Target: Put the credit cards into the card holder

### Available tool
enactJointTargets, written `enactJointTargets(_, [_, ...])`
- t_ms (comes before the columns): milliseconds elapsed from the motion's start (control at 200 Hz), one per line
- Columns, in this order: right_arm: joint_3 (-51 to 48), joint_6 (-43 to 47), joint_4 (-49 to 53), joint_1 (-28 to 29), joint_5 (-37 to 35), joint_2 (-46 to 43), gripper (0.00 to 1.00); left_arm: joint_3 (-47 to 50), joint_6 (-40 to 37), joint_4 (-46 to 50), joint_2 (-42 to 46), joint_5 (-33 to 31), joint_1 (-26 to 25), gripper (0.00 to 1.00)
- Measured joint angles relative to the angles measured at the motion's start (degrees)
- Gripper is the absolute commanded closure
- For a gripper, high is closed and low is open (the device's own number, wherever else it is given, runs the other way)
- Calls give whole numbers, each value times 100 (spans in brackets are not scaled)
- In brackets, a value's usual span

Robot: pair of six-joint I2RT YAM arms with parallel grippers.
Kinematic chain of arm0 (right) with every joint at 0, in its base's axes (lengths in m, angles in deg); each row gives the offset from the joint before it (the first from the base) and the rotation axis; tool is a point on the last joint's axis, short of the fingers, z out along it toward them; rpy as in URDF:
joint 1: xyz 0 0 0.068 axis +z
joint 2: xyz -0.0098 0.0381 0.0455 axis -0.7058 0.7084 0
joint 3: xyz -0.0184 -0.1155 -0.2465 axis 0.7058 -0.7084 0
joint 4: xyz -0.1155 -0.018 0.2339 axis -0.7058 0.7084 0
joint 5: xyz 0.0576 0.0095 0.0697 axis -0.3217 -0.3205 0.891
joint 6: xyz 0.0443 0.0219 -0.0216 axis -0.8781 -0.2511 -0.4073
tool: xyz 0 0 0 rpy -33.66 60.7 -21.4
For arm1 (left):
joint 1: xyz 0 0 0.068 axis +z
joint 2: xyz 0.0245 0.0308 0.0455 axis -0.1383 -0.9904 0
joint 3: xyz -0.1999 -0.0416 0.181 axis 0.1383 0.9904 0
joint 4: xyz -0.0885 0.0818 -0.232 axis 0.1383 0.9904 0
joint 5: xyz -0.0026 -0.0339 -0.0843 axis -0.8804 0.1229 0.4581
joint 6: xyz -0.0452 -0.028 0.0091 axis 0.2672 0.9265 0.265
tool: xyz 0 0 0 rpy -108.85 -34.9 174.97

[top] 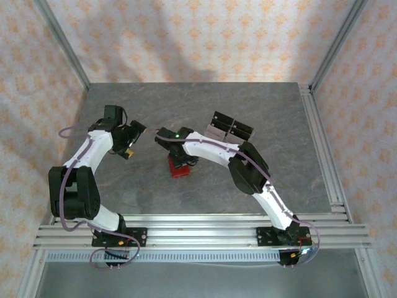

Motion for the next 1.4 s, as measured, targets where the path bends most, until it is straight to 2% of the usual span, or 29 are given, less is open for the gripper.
enactJointTargets(255, [710,-9,173,37,-24,264,49,66,-2,-4,0,2,2,0])
enactJointTargets(415, [804,-50,254,70,-22,481,61,101,-4,-26,0,7,2,0])
enactJointTargets(551, [911,-72,321,81,-44,667,64,101,-42,-37,0,26,2,0])
enactJointTargets(896, [975,-87,400,136,-177,721,62,103,-42,-81,-2,68,7,0])
enactJointTargets(966, [975,-87,411,146,-199,723,66,105,-42,-96,-4,94,7,0])
enactJointTargets(1286, [975,-70,525,177,-319,723,100,107,-39,-109,-4,131,7,0])
enactJointTargets(1401, [975,-63,520,188,-363,719,100,144,-42,-114,-4,133,7,0])
